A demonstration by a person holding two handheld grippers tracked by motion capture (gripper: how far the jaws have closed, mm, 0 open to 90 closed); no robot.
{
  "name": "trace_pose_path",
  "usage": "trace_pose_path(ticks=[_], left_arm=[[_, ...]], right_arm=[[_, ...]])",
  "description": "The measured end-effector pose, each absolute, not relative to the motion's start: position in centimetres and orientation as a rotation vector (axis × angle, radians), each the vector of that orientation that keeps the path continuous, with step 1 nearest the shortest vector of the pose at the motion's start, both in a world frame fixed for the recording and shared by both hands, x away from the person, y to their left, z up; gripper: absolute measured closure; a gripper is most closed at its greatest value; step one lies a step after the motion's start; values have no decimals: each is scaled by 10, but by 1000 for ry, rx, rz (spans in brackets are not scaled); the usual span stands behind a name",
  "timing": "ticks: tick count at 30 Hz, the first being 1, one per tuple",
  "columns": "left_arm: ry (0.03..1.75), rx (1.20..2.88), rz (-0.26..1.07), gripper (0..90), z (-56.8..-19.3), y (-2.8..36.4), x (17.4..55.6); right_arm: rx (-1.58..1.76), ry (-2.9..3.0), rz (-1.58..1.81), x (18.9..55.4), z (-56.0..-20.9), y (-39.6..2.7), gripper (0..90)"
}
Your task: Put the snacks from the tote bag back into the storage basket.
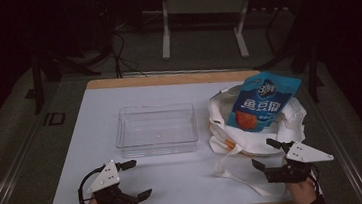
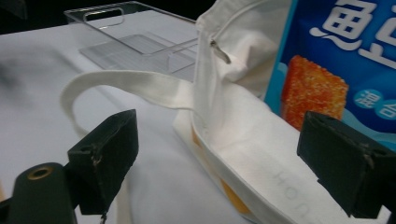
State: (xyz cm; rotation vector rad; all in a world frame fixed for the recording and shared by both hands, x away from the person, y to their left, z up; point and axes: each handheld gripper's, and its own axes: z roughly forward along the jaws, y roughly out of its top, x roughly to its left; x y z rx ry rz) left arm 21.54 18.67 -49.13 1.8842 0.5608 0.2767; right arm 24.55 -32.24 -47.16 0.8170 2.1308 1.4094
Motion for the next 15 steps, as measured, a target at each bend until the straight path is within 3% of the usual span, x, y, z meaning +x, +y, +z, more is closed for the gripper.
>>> trace_pose_path(ticks=[15], left_arm=[[457,1953,139,0,-477,158,213]], right_arm=[[708,2232,1466,241,-450,-329,129]])
